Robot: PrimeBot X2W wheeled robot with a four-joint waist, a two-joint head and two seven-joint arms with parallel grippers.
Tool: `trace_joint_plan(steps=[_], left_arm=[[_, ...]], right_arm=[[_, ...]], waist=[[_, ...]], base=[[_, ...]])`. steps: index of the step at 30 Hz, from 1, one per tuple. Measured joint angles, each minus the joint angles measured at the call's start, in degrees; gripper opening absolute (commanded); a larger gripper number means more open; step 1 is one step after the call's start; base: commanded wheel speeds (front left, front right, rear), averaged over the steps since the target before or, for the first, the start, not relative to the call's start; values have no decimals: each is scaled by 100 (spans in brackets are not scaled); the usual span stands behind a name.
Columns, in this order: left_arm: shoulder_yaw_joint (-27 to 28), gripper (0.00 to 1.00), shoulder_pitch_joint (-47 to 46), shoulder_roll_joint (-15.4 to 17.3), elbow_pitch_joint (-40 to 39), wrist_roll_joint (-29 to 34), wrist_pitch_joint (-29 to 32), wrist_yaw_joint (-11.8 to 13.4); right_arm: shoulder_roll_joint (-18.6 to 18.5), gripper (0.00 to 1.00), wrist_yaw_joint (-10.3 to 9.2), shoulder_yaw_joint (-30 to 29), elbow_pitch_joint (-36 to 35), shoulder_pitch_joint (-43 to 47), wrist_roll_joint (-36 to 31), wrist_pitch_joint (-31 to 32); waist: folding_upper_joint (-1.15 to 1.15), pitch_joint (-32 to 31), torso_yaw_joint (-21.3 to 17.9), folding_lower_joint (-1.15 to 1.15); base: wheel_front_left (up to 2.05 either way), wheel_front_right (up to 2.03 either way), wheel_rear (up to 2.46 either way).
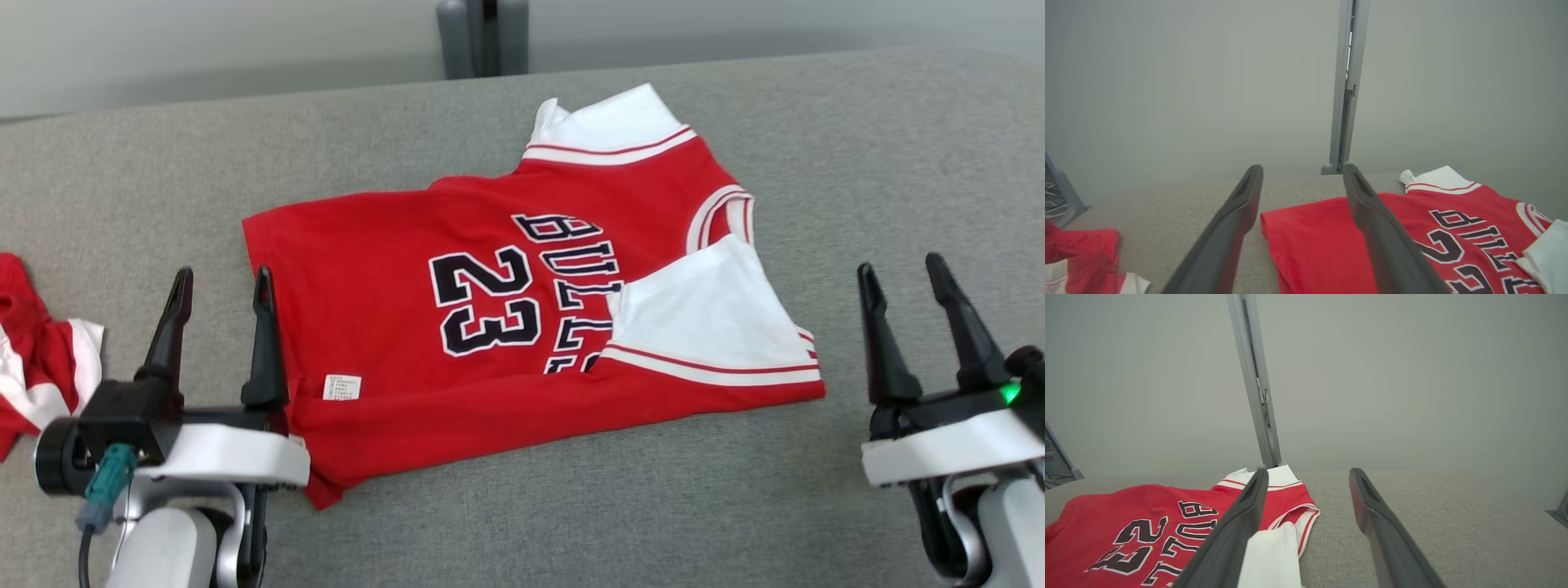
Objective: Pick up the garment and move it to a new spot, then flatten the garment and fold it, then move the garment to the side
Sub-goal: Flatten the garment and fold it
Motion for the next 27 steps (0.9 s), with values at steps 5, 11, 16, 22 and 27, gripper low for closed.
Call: trace_joint_plan(steps=[5,11,16,22,27], left_arm=[[-60,100,320,52,54,42,-46,29],[-112,100,621,76,86,46,4,73],[-174,100,704,82,31,47,94,83],[-205,100,702,104,2,46,154,83],[-243,100,692,126,-30,45,232,110]], right_arm=[[167,100,0,27,100,265,-147,0],[240,100,0,-23,159,463,-175,11],[248,100,0,-51,167,470,-175,35],[246,100,0,-49,172,469,-166,70],[221,100,0,-35,202,427,-148,92]], waist=[[0,-224,-125,0],[0,-401,-132,0],[0,-436,-83,0],[0,-435,-67,0],[0,-395,-60,0]], base=[[0,0,0],[0,0,0],[0,0,0],[0,0,0],[0,0,0]])
